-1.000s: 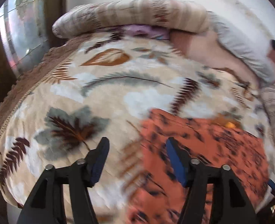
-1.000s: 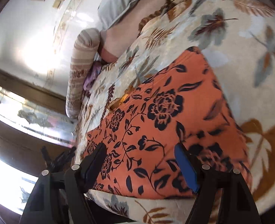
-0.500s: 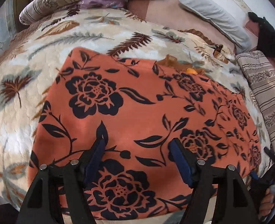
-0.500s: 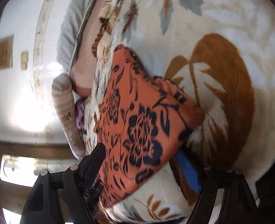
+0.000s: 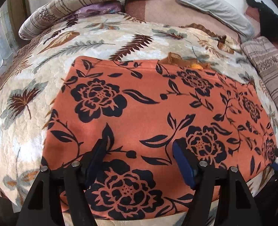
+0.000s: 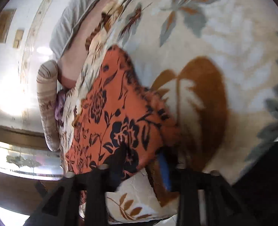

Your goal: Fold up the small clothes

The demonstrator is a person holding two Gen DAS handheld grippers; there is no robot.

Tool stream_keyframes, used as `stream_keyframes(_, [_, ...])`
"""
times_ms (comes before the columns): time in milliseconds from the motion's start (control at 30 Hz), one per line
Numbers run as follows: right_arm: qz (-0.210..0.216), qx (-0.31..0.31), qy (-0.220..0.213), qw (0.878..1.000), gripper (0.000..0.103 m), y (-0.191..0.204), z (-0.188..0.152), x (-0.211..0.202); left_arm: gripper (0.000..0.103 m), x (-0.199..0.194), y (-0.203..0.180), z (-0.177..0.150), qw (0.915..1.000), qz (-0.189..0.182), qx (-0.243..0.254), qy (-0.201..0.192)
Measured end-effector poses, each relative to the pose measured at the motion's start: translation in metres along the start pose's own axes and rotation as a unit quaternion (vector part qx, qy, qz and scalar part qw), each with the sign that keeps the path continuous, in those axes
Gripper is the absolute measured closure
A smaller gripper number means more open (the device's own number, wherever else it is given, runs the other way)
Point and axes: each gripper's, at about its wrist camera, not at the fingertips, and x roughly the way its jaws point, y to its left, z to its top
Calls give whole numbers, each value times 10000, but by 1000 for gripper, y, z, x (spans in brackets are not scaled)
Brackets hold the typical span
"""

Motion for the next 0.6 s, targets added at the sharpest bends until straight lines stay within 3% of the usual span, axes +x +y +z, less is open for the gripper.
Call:
stream_keyframes(33, [49,-24,-163,9999,23,-1,3,-13,30,-2,0,1,10000,-46,-36,-45])
stream_keyframes(100, [162,-184,-468,9986,22,-2,13,-36,30,-4,2,2,9998,-100,1,-152])
stream_keyframes(133, [311,-291,-412,9982,22,0,23,-40,30,1,2,1,9999,-10,39,-118])
stream_keyframes(167, [483,-359,-297,9977,22,2,35,-38,30,11,5,-1,9999,100,58,61])
stream_keyframes(267, [828,-682,225,9940,22,14,75,-11,30,14,4,-6,9996,151,213,-117])
stream_keyframes(367, [791,-1061,723,9886,22,32,117,33,29,15,5,-7,9996,126,213,-140])
stream_keyframes(500, [714,-989,1555,9803,22,43,149,95,29,14,6,-8,9995,81,239,-171])
stream_keyframes(600, [642,-1206,1702,9759,30,66,157,116,28,15,6,-10,9994,75,265,-229])
